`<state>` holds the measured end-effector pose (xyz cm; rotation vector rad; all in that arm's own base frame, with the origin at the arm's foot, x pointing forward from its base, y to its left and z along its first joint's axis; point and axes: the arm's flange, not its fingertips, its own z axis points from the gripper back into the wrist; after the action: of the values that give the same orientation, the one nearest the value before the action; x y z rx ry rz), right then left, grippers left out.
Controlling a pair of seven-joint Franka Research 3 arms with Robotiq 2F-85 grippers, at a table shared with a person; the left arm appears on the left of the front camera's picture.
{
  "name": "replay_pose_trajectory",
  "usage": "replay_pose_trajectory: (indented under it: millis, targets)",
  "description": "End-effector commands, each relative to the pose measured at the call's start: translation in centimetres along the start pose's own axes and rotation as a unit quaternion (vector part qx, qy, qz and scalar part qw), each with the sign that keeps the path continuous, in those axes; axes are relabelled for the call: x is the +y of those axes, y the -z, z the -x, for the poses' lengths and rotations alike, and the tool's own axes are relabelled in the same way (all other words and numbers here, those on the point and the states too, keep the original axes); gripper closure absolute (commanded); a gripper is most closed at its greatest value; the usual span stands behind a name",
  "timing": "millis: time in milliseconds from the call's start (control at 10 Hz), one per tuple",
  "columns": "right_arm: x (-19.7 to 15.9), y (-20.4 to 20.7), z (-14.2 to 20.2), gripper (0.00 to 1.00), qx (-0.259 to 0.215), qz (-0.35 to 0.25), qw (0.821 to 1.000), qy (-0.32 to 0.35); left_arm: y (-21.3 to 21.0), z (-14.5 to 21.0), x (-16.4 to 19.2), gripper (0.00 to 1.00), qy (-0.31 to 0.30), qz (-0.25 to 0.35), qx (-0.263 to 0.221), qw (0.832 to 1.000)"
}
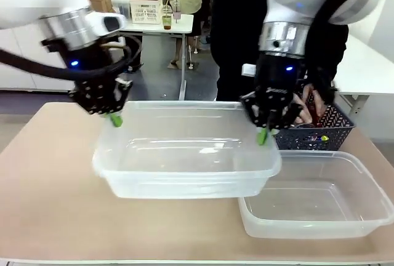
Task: Sort the waste into each basket.
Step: Pick up the Organizing box on the left side of the table and lift it.
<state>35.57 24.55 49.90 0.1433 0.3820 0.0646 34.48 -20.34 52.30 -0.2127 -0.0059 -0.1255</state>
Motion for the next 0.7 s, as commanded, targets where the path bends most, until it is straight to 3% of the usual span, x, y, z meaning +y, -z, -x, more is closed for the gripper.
replay_pose_trajectory:
  millis: [0, 300, 400, 600]
  targets:
    - [-2.8, 0.2, 0.8, 0.93, -0.007, -0.007, 1.0, -0.016, 0.1, -2.8, -4.4, 0.94, 0.0, 0.017, 0.004, 1.0]
    - [-5.8, 0.3, -0.4, 0.93, -0.009, -0.02, 1.0, -0.017, 2.0, -3.8, -7.7, 0.94, 0.02, 0.019, 0.01, 1.0]
    - [-5.9, 0.7, -1.3, 0.93, -0.024, -0.031, 0.999, -0.02, 2.4, -3.7, -7.6, 0.94, 0.024, 0.032, 0.008, 0.999]
    - [-6.1, -0.2, 0.1, 0.93, 0.001, -0.004, 1.0, 0.007, 2.4, -3.7, -5.8, 0.94, 0.023, -0.002, 0.018, 1.0]
